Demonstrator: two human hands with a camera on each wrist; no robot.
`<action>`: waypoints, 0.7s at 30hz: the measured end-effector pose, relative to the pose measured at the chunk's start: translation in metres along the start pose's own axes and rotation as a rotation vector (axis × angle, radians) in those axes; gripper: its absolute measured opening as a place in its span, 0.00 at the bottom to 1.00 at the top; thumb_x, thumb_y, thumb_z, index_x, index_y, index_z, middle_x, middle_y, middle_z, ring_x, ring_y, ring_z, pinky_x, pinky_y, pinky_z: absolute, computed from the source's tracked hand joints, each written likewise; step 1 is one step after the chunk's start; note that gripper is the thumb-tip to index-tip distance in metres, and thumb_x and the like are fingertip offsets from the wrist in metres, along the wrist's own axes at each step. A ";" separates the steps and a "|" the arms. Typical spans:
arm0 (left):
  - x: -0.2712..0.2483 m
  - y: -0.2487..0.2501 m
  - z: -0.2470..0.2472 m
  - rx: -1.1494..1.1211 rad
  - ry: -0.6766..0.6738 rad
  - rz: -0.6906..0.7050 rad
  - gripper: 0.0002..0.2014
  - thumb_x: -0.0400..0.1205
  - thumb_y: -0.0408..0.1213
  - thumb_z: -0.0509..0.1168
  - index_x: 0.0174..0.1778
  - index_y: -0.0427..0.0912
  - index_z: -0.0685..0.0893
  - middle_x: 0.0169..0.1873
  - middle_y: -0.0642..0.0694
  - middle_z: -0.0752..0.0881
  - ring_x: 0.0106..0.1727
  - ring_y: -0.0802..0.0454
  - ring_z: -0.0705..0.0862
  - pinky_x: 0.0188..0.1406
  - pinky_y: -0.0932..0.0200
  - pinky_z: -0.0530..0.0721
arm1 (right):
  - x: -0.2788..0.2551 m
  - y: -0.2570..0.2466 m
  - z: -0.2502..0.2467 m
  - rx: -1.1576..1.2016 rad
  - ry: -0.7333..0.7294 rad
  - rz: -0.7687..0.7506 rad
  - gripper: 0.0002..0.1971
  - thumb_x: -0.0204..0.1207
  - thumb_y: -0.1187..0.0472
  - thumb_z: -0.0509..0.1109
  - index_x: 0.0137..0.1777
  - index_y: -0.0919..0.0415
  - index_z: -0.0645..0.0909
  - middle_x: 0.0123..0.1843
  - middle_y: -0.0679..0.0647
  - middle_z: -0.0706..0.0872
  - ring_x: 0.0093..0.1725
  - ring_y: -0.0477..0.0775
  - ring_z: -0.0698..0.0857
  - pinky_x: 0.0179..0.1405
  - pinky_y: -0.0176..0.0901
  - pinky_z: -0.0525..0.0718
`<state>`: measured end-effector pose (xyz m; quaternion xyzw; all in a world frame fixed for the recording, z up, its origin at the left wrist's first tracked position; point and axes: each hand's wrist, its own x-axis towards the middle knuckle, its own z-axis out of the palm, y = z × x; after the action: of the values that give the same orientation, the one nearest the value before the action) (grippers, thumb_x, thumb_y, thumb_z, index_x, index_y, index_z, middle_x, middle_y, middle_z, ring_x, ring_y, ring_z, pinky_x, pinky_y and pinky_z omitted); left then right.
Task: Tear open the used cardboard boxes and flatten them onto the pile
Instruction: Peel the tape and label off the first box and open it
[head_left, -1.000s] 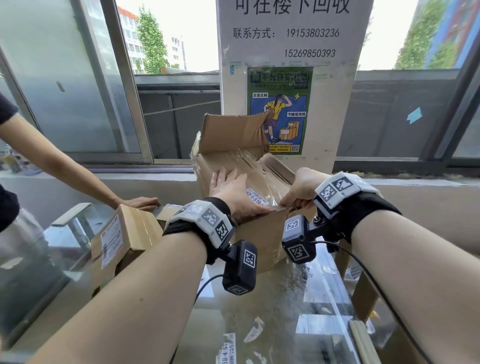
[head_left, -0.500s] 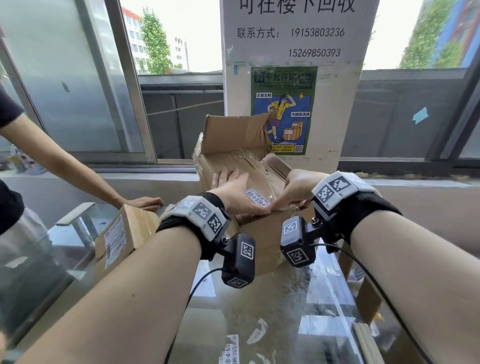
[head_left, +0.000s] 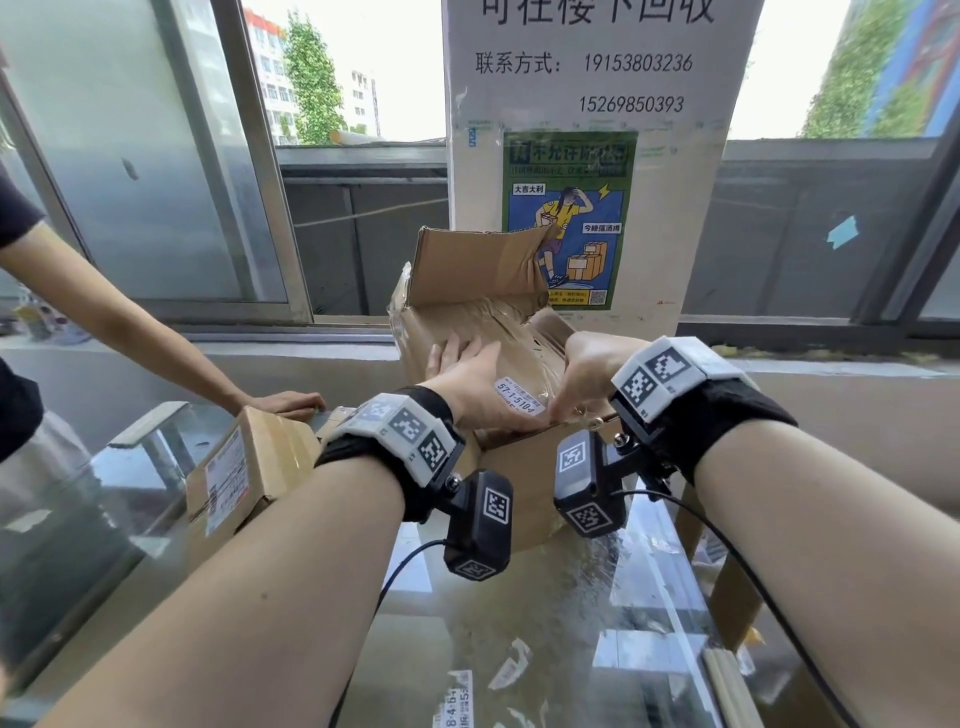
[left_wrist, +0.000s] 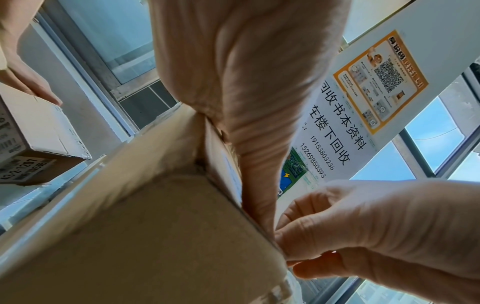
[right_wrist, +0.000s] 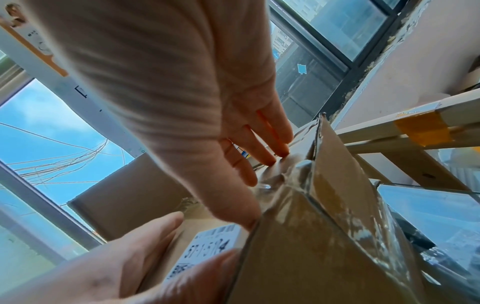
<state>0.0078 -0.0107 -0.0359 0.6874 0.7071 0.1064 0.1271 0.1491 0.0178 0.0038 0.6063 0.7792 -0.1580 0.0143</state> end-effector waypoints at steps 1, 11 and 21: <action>0.000 -0.001 0.000 -0.003 0.004 0.001 0.60 0.65 0.69 0.71 0.84 0.45 0.46 0.84 0.45 0.45 0.83 0.46 0.34 0.78 0.48 0.30 | 0.000 0.000 0.002 0.016 0.018 -0.005 0.08 0.65 0.65 0.76 0.36 0.62 0.78 0.34 0.53 0.80 0.33 0.50 0.81 0.31 0.39 0.76; 0.000 0.000 0.006 -0.001 0.050 0.008 0.59 0.66 0.68 0.71 0.84 0.46 0.46 0.84 0.45 0.47 0.84 0.46 0.36 0.80 0.48 0.31 | 0.003 0.000 0.024 0.002 0.189 -0.036 0.09 0.69 0.60 0.72 0.39 0.61 0.74 0.35 0.53 0.79 0.44 0.56 0.82 0.38 0.45 0.79; -0.003 0.001 0.007 -0.047 0.072 0.006 0.59 0.62 0.71 0.72 0.82 0.45 0.53 0.83 0.44 0.51 0.84 0.45 0.37 0.81 0.46 0.33 | 0.009 0.015 0.003 0.102 -0.086 -0.051 0.17 0.72 0.52 0.75 0.54 0.62 0.84 0.53 0.56 0.87 0.51 0.53 0.85 0.56 0.50 0.85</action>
<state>0.0109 -0.0142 -0.0417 0.6822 0.7063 0.1481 0.1173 0.1602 0.0284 -0.0040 0.5789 0.7840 -0.2237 0.0127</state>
